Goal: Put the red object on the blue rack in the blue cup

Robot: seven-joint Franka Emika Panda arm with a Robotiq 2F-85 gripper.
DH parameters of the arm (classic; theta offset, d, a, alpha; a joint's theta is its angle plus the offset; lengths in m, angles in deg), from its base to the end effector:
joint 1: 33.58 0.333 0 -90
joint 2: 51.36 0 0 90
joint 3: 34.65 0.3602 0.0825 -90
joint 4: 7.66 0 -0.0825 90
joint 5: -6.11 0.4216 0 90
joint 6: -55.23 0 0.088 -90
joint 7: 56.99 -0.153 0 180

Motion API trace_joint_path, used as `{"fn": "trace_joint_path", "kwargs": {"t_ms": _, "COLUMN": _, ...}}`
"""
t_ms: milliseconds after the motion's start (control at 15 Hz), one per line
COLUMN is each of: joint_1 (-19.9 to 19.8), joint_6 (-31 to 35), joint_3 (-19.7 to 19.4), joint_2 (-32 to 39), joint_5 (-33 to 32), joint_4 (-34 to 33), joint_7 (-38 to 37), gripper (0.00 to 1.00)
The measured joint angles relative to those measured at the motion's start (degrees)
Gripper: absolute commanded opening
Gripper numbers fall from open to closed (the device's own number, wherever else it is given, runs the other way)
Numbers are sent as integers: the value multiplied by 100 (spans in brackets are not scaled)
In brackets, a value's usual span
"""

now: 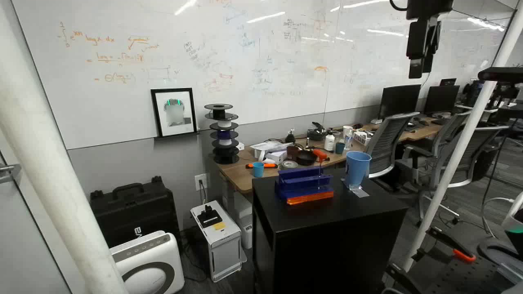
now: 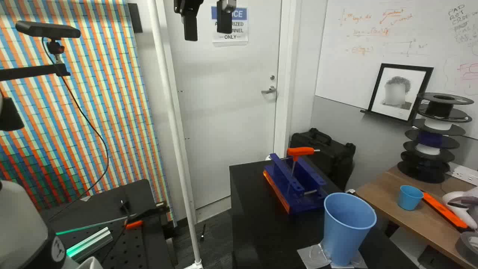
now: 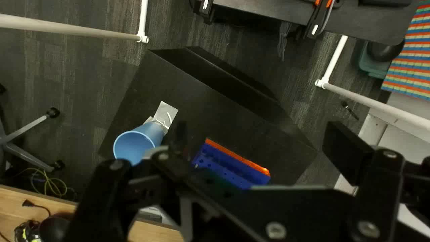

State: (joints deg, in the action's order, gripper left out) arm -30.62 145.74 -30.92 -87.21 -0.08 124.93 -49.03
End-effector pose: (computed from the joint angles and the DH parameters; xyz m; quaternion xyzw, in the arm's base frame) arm 0.3544 0.0288 0.5451 0.9882 0.1233 -0.0561 0.0719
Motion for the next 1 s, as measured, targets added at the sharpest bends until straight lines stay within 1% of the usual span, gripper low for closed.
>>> {"fn": "trace_joint_path", "kwargs": {"t_ms": 600, "joint_1": 0, "joint_6": 78, "joint_3": -7, "joint_2": -36, "joint_5": -19, "joint_4": -20, "joint_7": -60, "gripper": 100}}
{"fn": "trace_joint_path", "kwargs": {"t_ms": 800, "joint_1": -74, "joint_6": 713, "joint_3": -167, "joint_2": 44, "joint_5": -125, "joint_4": 19, "joint_7": -263, "gripper": 100}}
{"fn": "trace_joint_path", "kwargs": {"t_ms": 1000, "joint_1": -293, "joint_6": 1626, "joint_3": -511, "joint_2": 436, "joint_5": -166, "joint_4": 21, "joint_7": -327, "gripper": 100}}
